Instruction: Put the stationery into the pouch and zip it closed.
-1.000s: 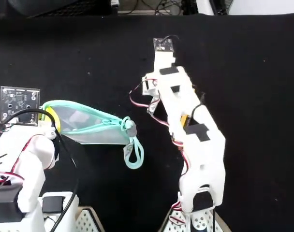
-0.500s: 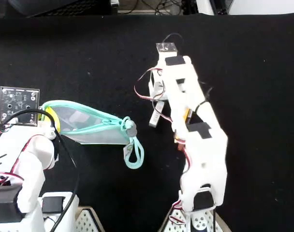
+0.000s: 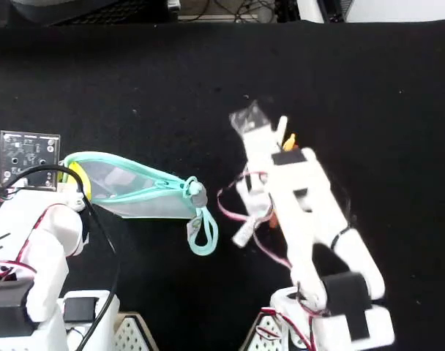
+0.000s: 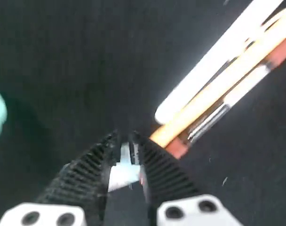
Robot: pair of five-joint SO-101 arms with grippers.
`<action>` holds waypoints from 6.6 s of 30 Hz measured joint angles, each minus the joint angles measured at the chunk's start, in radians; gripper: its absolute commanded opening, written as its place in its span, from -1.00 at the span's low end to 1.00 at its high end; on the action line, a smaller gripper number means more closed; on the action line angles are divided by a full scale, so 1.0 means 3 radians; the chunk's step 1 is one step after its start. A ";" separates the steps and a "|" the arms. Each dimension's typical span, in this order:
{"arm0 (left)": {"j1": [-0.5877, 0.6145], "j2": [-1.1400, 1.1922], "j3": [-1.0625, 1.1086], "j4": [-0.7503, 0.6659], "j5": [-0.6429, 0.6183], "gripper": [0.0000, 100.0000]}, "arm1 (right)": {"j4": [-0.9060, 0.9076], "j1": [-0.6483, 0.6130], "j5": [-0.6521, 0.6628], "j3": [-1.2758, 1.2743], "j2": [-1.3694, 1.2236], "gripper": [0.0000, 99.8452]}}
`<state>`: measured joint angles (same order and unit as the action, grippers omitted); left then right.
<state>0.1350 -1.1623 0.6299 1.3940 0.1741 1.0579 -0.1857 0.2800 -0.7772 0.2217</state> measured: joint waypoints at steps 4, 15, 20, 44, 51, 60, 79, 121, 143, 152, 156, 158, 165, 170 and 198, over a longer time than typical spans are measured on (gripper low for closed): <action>0.0000 0.0000 0.0000 0.0000 0.0000 -0.91 | 0.0000 -0.0005 0.0220 -0.0235 0.0046 -0.57; 0.0000 0.0000 0.0000 0.0000 0.0000 -0.91 | 0.0153 -0.0072 0.0276 -0.0240 0.0051 -0.67; 0.0000 0.0000 0.0000 0.0000 0.0000 -0.91 | 0.0297 -0.0128 0.0307 -0.0240 0.0051 -0.67; 0.0000 0.0000 0.0000 0.0000 0.0000 -0.91 | 0.0210 -0.0609 -0.0118 -0.0118 0.0082 -0.67; 0.0000 0.0000 0.0000 0.0000 0.0000 -0.91 | 0.0900 -0.0609 -0.0506 0.0199 0.0077 -0.67; 0.0000 0.0000 0.0000 0.0000 0.0000 -0.91 | 0.0956 -0.0609 -0.0552 0.0256 -0.0348 -0.67; 0.0005 0.0000 0.0000 0.0000 0.0000 -0.91 | 0.0445 -0.0624 -0.0399 0.0568 -0.0609 -0.67; 0.0015 0.0000 0.0000 0.0000 0.0000 -0.91 | -0.0123 -0.0614 0.0941 -0.0256 -0.0276 -0.66; 0.0020 0.0000 0.0000 0.0000 0.0000 -0.91 | 0.0153 -0.0639 0.1309 -0.0281 -0.0266 -0.60; 0.0020 0.0000 0.0000 0.0000 0.0000 -0.91 | -0.0189 -0.0604 0.1304 -0.0430 -0.0184 -0.95; 0.0020 0.0000 0.0000 0.0000 0.0000 -0.91 | -0.0230 -0.0598 0.1243 -0.0445 -0.0169 -0.98; 0.0020 0.0000 0.0000 0.0000 0.0000 -0.91 | -0.0153 -0.0598 0.1181 -0.0435 -0.0159 -0.98; 0.0020 0.0000 0.0000 0.0000 0.0000 -0.91 | 0.0854 -0.0609 0.1141 0.0066 0.0465 -0.98; 0.0020 0.0000 0.0000 0.0000 0.0000 -0.91 | 0.1442 -0.0614 0.1059 0.0583 0.1591 -0.98; 0.0020 0.0000 0.0000 0.0000 0.0000 -0.91 | -0.1545 -0.2654 -0.0005 0.0542 0.2839 -0.97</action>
<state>0.1412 -1.1623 0.6299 1.3940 0.1741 0.5946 -0.9820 0.2785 -0.6145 1.0733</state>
